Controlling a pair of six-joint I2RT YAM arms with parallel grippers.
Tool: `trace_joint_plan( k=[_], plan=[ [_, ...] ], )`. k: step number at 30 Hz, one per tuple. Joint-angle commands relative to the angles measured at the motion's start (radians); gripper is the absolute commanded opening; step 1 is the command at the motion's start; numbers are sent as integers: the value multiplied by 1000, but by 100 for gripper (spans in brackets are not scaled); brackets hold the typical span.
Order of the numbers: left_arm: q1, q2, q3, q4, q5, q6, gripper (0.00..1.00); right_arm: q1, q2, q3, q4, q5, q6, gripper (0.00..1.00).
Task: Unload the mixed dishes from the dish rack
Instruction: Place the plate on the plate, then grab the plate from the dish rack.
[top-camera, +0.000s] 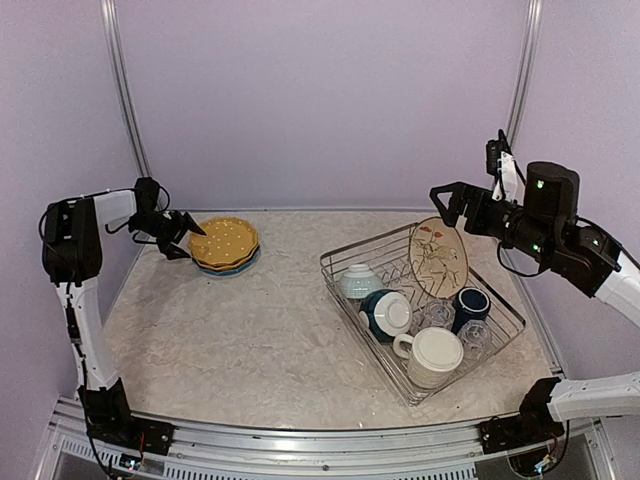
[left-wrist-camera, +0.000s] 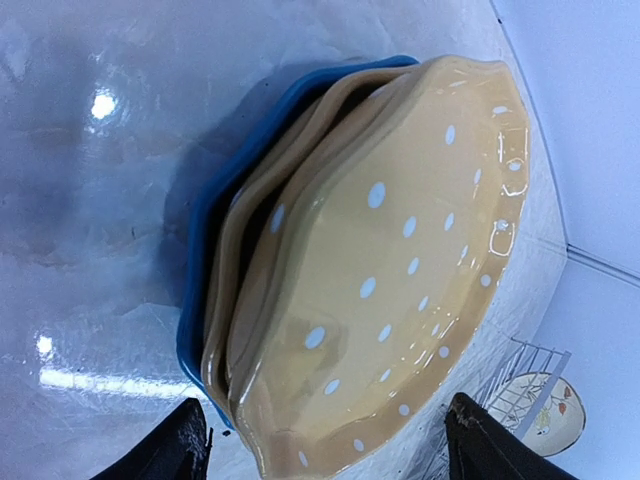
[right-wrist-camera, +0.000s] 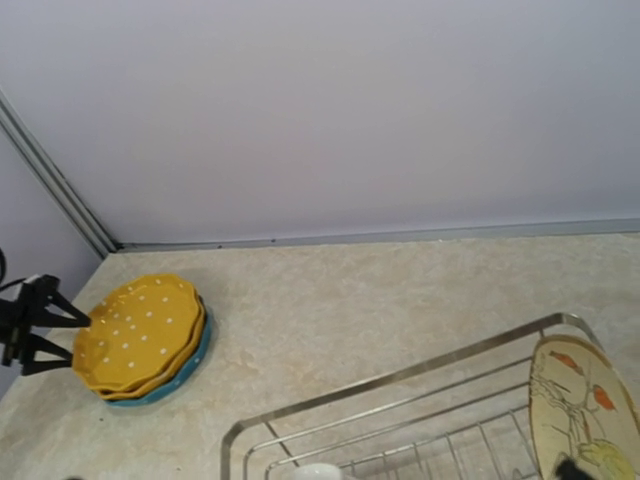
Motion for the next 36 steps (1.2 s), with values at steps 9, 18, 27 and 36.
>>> trace_joint_plan(
  k=[9,18,27,36],
  plan=[
    [-5,-138,-3,-55,-72,28,82,-5,9,19,-155,122,-19,100],
    [-79,-409,-145,94,-53,41,93,-32,222,216,-566,356,-31,100],
    [-249,-604,-193,111,-131,143,99,-224,366,160,-486,180,-139,91],
    [-361,-617,-183,100,-117,171,99,-247,542,172,-400,149,-191,71]
  ],
)
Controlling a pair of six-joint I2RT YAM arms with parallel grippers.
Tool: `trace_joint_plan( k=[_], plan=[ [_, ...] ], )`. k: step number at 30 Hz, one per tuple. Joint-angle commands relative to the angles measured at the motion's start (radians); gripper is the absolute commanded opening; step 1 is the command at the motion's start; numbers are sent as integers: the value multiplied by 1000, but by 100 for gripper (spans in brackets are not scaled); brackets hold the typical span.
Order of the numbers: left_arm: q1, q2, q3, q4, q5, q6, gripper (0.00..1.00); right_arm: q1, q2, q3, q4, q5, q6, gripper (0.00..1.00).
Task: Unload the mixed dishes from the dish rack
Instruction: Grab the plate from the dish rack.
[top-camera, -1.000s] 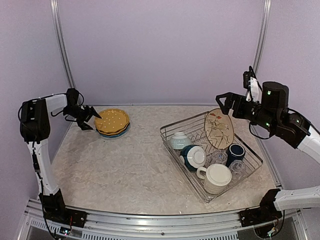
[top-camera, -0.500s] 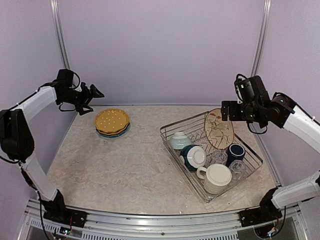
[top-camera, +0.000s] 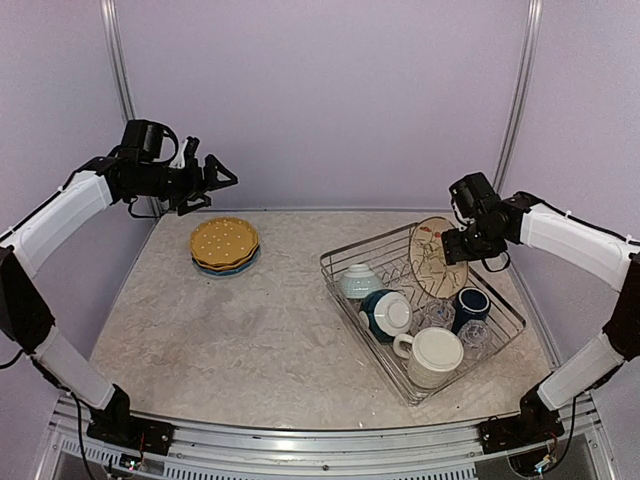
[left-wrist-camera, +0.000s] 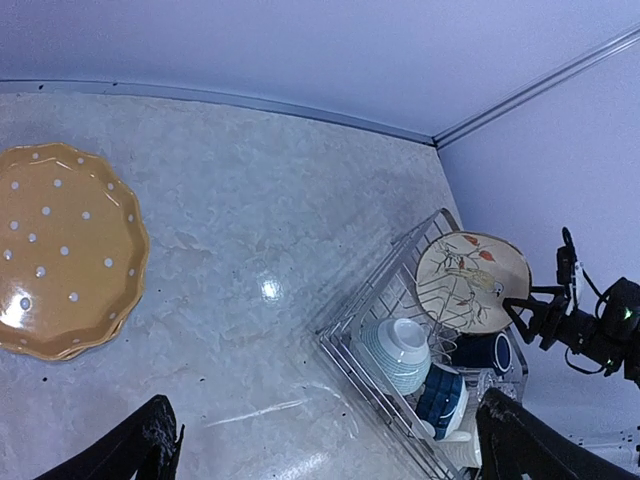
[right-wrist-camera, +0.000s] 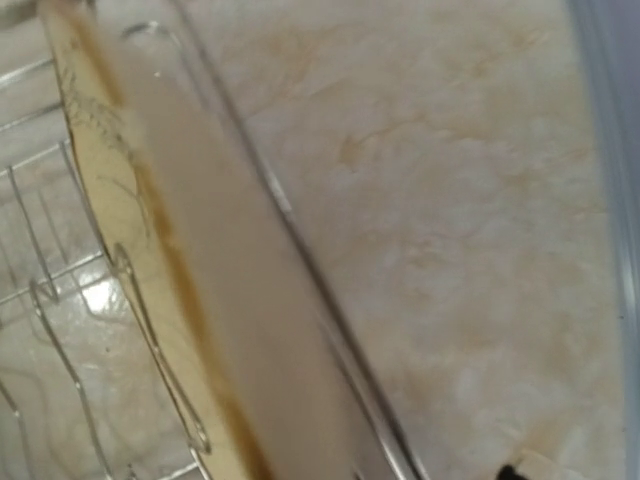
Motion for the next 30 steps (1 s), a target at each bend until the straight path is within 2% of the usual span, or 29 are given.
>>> trace_joint_plan(
  k=[1,9,15,21,24,30],
  plan=[
    [-33,2,-6,-11,0,35,99,-8,65,7,49,-17,-39,68],
    [-57,7,-5,-14,-1,30,99,-8,116,5,91,-10,-63,38],
    [-68,12,-6,-20,-17,37,99,-8,116,-12,115,-10,-79,24],
    [-78,20,-4,-23,-13,36,99,-8,124,32,88,-4,-101,5],
    [-82,28,1,-28,-28,39,99,-7,111,65,66,-3,-98,0],
    [-86,46,2,-28,-9,35,99,0,47,103,23,-3,-96,0]
  ],
)
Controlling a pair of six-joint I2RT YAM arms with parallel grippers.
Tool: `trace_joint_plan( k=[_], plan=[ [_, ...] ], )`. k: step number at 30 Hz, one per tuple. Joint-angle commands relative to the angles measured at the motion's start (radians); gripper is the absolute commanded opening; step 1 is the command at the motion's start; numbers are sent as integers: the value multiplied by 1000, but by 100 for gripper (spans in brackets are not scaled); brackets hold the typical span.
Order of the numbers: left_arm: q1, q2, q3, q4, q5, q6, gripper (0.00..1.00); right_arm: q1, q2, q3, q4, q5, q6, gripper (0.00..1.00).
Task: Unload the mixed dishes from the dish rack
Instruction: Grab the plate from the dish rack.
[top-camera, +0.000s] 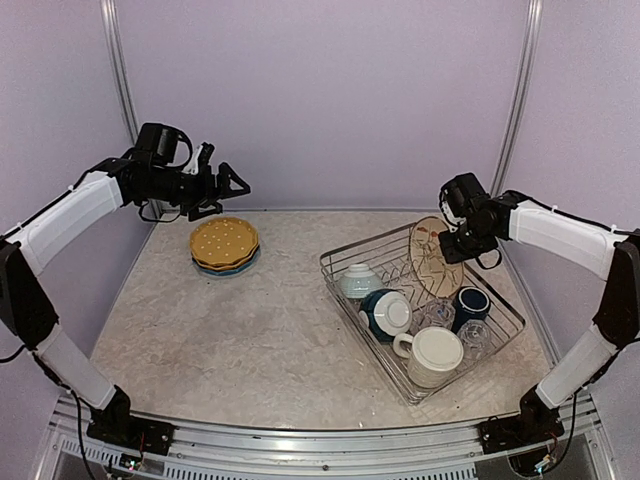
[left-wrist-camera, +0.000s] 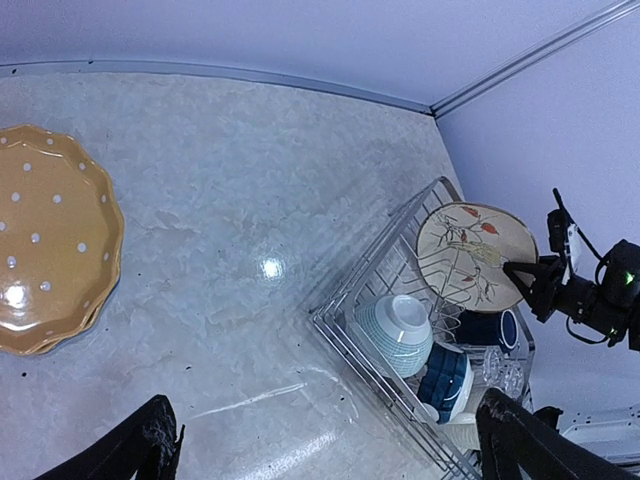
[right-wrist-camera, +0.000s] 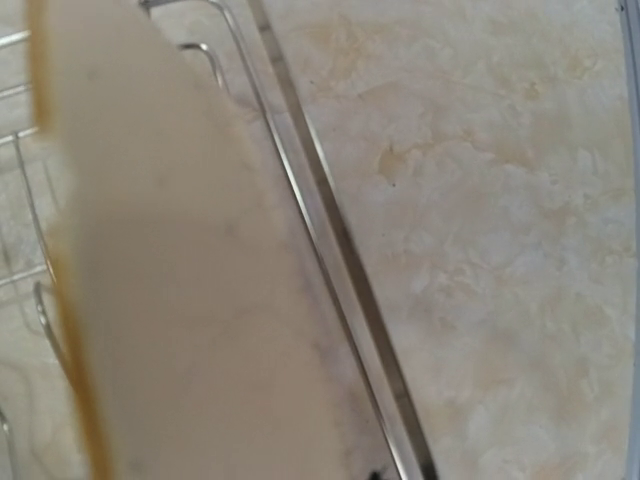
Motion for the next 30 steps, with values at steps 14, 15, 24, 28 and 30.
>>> trace_joint_plan(
  k=[14,15,24,28,30],
  plan=[
    [-6,64,-8,17,127,-38,99,14,-255,21,20,-12,39,0],
    [-6,66,-8,21,139,-46,99,14,-265,23,22,-21,43,0],
    [-1,134,-36,128,353,-143,99,15,-419,-43,161,-134,123,0],
    [-10,162,-75,249,493,-226,95,14,-444,-73,258,-270,189,0],
    [-20,173,-86,293,537,-256,92,14,-445,-96,327,-356,229,0]
  ],
)
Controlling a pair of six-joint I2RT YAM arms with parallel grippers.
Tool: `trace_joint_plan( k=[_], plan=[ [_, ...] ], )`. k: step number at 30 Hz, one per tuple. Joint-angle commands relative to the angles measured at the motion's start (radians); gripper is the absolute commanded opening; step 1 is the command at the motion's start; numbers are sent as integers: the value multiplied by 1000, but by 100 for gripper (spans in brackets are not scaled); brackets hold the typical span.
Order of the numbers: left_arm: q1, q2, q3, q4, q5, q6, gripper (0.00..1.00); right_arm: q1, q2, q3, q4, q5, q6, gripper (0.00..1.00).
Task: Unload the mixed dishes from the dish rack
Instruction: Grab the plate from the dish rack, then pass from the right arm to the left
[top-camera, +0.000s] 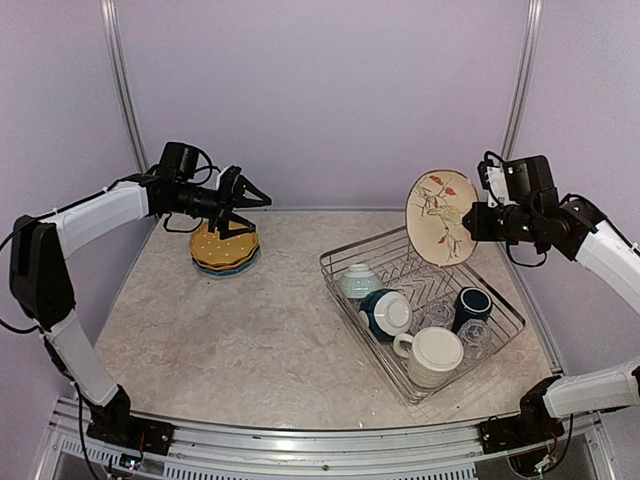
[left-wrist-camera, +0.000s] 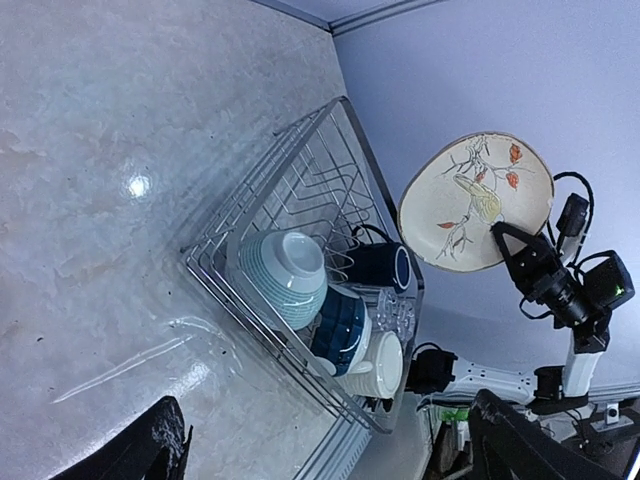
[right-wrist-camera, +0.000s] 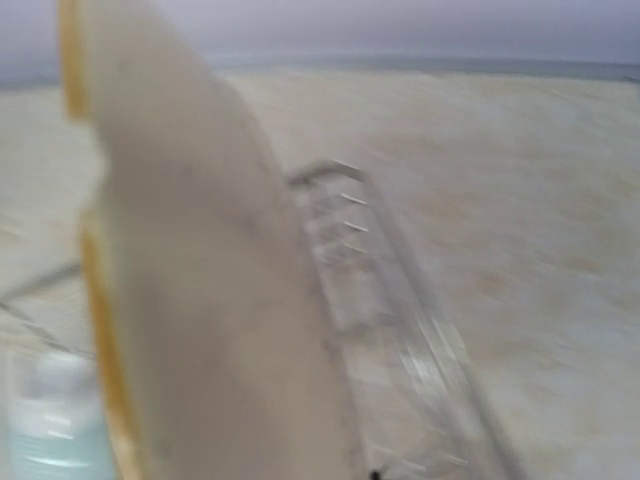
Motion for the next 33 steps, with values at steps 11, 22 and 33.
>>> trace_joint_plan(
  k=[11,22,33],
  plan=[
    [-136,52,4,67,153,-11,95,52,85,-265,970,-623,503,0],
    [-158,41,33,-33,18,52,76,209,286,-118,1045,-632,543,0],
    [-163,-28,-5,55,82,51,38,232,320,-150,1134,-646,602,0]
  ],
)
